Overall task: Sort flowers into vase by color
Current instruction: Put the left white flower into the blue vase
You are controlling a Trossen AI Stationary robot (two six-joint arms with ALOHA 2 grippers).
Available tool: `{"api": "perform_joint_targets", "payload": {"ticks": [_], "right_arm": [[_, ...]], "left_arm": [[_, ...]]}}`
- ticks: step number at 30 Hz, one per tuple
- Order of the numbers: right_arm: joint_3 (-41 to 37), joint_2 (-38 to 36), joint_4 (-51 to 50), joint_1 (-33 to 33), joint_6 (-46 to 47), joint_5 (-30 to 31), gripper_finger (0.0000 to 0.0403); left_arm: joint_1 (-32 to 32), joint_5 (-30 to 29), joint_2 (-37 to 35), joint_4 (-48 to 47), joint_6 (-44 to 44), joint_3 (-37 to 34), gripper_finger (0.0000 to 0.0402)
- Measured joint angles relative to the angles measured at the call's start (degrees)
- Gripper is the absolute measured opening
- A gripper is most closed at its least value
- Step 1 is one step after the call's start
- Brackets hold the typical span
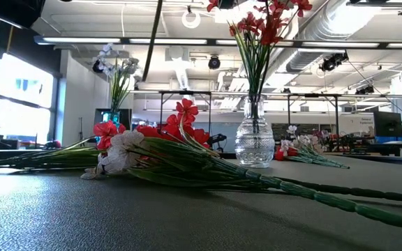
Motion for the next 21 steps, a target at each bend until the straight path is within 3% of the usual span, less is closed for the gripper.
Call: {"api": "perform_joint_targets", "payload": {"ticks": [5, 10, 21], "right_arm": [[-0.02, 0.00, -1.76, 0.00, 0.01, -0.05, 0.0076], [-0.02, 0.00, -3.98, -0.07, 0.37, 2.19, 0.0013], [-0.07, -0.37, -9.08, 0.24, 2.06, 8.32, 0.0005]], "left_arm": [[0.20, -1.94, 0.06, -0.31, -0.10, 0.00, 0.0002], [-1.10, -12.56, 0.01, -1.84, 0.24, 0.00, 0.0008], [-4.65, -26.04, -3.34, -12.73, 5.64, 0.02, 0.0113]]}}
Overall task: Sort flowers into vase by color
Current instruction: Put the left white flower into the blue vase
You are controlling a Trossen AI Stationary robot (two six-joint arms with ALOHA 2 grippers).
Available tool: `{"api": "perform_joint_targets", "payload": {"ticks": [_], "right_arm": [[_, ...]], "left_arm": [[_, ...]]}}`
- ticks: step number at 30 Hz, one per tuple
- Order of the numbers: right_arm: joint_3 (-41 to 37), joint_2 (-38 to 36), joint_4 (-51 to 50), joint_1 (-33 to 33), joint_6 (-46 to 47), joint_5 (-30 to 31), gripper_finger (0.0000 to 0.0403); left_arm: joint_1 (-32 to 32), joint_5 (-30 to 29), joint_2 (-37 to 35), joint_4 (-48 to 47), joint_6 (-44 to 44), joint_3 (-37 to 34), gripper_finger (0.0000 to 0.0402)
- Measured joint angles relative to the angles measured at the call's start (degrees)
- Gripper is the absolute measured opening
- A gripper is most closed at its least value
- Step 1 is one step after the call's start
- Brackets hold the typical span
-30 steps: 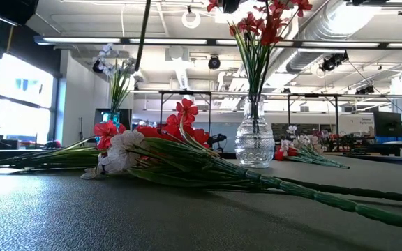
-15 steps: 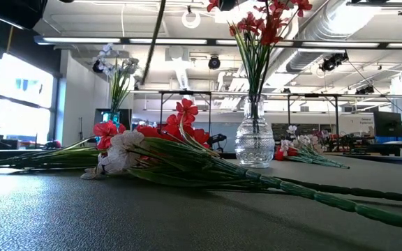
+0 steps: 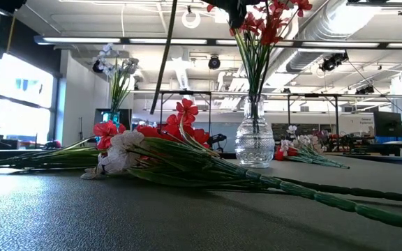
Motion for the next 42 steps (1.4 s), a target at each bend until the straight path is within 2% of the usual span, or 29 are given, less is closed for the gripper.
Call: {"api": "perform_joint_targets", "payload": {"ticks": [6, 13, 21, 27, 30, 33, 36, 39, 42], "right_arm": [[0.00, -0.18, -0.21, 0.00, -0.50, 0.30, 0.0003], [0.00, -0.18, -0.60, -0.11, -0.50, 0.72, 0.0002], [0.00, -0.18, -2.27, -0.11, -0.50, 1.39, 0.0001], [0.00, -0.18, -2.73, -0.08, -0.95, 1.30, 0.0003], [0.00, -0.18, -3.17, -0.09, -0.91, 1.08, 0.0014], [0.00, -0.54, -5.35, -0.11, 1.19, 2.65, 0.0044], [0.00, -3.25, -12.85, -0.09, 3.41, 7.64, 0.0091], [0.00, -7.22, -22.65, 0.37, 7.09, 14.62, 0.0139], [-0.07, -9.89, -30.64, 1.17, 11.31, 19.31, 0.0170]], "left_arm": [[0.65, 1.41, -4.82, -13.04, -8.53, 0.00, 0.0132], [3.71, 13.38, -5.74, -15.85, -16.26, -0.02, 0.0118], [5.03, 14.03, -5.74, -16.18, -17.36, -0.02, 0.0074], [5.07, 15.54, -5.74, -17.45, -16.58, -0.02, 0.0014], [4.67, 15.14, -5.74, -17.66, -15.04, -0.02, 0.0006], [3.20, 11.39, -6.24, -18.90, -12.88, -0.02, 0.0003], [0.97, 2.88, -8.40, -24.77, -12.69, 0.69, 0.0002], [-1.65, -10.45, -11.76, -31.00, -11.73, 1.36, 0.0001], [-4.06, -25.90, -15.50, -33.53, -8.70, 1.38, 0.0001]]}}
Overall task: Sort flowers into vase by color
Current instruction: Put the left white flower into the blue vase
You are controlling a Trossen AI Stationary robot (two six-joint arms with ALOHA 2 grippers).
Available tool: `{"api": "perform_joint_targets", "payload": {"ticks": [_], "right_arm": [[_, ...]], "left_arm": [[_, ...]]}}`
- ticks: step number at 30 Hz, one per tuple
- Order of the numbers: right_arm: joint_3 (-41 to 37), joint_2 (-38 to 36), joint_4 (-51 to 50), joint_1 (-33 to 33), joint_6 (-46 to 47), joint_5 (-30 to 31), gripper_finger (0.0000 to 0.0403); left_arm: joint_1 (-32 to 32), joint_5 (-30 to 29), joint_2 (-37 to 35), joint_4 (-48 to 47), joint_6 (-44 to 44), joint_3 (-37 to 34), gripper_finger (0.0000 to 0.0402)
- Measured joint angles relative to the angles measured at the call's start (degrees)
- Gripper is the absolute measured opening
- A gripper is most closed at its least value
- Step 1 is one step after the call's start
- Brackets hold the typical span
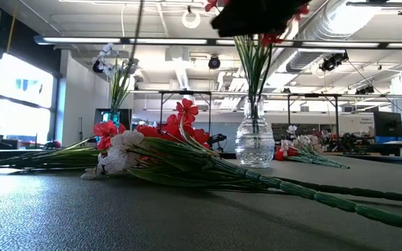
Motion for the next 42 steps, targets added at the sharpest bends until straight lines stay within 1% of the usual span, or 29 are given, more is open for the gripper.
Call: {"api": "perform_joint_targets", "payload": {"ticks": [2, 3, 4, 5, 6, 10, 13, 15, 16, 17, 19, 20, 21, 22, 23, 26, 27, 32, 36, 39, 42], "right_arm": [[-0.02, -0.30, -2.57, 0.60, 1.51, 2.85, 0.0181], [-0.02, -0.20, -3.35, 0.88, 1.92, 3.83, 0.0183], [-0.05, 0.16, -3.87, 1.11, 2.16, 4.63, 0.0184], [-0.06, 0.64, -3.95, 1.19, 2.23, 4.82, 0.0184], [-0.06, 1.14, -4.00, 1.33, 2.20, 4.83, 0.0183], [-0.08, 3.78, -3.52, 1.46, 3.01, 4.77, 0.0176], [-0.08, 5.78, -3.56, 1.46, 4.14, 4.68, 0.0170], [-0.10, 6.84, -3.40, 1.46, 4.27, 4.59, 0.0166], [-0.10, 7.23, -3.03, 1.46, 4.26, 4.58, 0.0165], [-0.10, 7.45, -2.51, 1.46, 4.27, 4.59, 0.0163], [-0.10, 7.59, -1.68, 1.46, 4.25, 4.58, 0.0161], [-0.10, 7.59, -1.34, 1.46, 4.13, 4.59, 0.0160], [-0.10, 7.59, -0.96, 1.46, 4.08, 4.59, 0.0160], [-0.10, 7.59, -0.61, 1.46, 3.69, 4.59, 0.0160], [-0.10, 7.59, -0.15, 1.46, 3.24, 4.59, 0.0161], [-0.10, 7.59, 1.15, 1.41, 2.12, 4.60, 0.0161], [-0.10, 7.59, 1.17, 1.37, 2.13, 4.59, 0.0161], [-0.10, 7.59, 1.12, 1.37, 2.13, 4.59, 0.0161], [-0.10, 7.61, 1.24, 1.37, 2.13, 4.59, 0.0161], [-0.10, 7.61, 1.25, 1.37, 2.12, 4.59, 0.0161], [-0.10, 7.61, 1.43, 1.37, 2.11, 4.59, 0.0161]], "left_arm": [[-0.56, -7.48, -2.68, -0.60, 3.85, -0.37, 0.0001], [-0.18, -9.15, -4.24, -0.59, 5.64, -0.93, 0.0001], [0.58, -9.30, -6.18, -0.61, 7.01, -1.86, 0.0001], [1.72, -8.21, -8.22, -0.57, 7.47, -2.95, 0.0001], [3.17, -5.70, -10.63, -0.62, 7.34, -4.23, 0.0000], [11.20, 8.00, -20.35, 0.09, 4.80, -10.43, 0.0000], [18.26, 17.41, -26.53, 5.26, 4.99, -15.18, 0.0000], [22.64, 19.99, -29.74, 10.40, 7.45, -17.89, 0.0000], [24.78, 19.53, -31.07, 12.38, 9.71, -18.96, 0.0000], [26.80, 17.55, -32.04, 13.95, 12.13, -19.90, 0.0000], [31.21, 12.46, -33.06, 16.48, 15.69, -21.20, 0.0000], [33.49, 11.07, -33.40, 16.65, 16.51, -21.67, 0.0000], [35.75, 10.98, -33.63, 16.61, 16.84, -22.02, 0.0000], [38.00, 11.93, -33.70, 16.52, 16.75, -22.29, 0.0000], [40.04, 14.07, -33.64, 16.58, 16.06, -22.64, 0.0000], [46.23, 22.24, -33.05, 16.54, 13.51, -23.74, 0.0000], [47.92, 23.13, -32.89, 16.37, 12.69, -23.98, 0.0000], [54.05, 23.83, -32.69, 16.72, 11.46, -24.04, 0.0000], [56.83, 26.36, -32.67, 16.70, 11.44, -24.04, 0.0000], [58.84, 27.02, -32.40, 16.68, 11.23, -24.04, 0.0000], [61.08, 29.14, -31.96, 16.56, 9.74, -24.04, 0.0000]]}}
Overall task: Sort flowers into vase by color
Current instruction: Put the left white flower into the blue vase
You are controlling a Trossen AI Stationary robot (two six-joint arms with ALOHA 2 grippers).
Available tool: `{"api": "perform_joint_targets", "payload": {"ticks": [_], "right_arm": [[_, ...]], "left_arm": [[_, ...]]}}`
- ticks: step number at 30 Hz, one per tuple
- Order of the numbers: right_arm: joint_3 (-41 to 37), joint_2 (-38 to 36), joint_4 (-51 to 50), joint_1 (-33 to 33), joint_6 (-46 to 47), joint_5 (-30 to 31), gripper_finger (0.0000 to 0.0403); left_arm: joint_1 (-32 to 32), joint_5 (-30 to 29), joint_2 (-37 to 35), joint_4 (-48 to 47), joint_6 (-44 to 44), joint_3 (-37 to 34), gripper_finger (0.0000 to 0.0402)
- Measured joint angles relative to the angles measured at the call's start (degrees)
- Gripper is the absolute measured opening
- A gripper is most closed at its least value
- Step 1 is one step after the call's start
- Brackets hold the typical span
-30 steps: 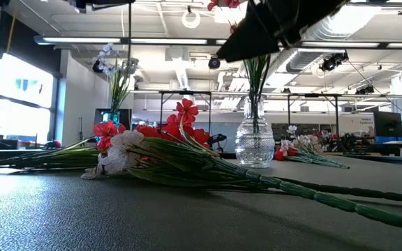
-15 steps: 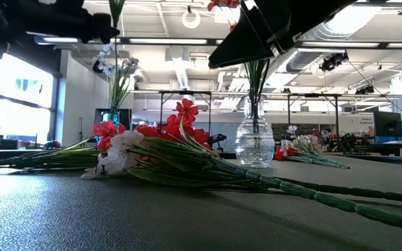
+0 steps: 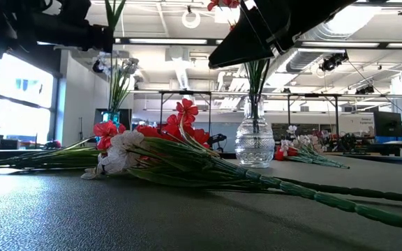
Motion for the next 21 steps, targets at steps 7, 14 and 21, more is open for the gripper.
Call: {"api": "perform_joint_targets", "payload": {"ticks": [7, 14, 21], "right_arm": [[0.00, 0.00, 0.03, 0.00, 0.00, 0.00, 0.0161], [0.00, 0.00, 0.03, 0.00, 0.00, -0.59, 0.0161], [0.00, 0.00, 0.08, 0.00, 0.00, -0.96, 0.0161]], "left_arm": [[5.63, 3.40, 3.10, 0.00, -5.47, -0.01, 0.0000], [7.27, 4.06, 6.20, -0.50, -9.39, -0.04, 0.0000], [7.20, 1.45, 6.02, -3.80, -13.34, -0.04, 0.0005]]}}
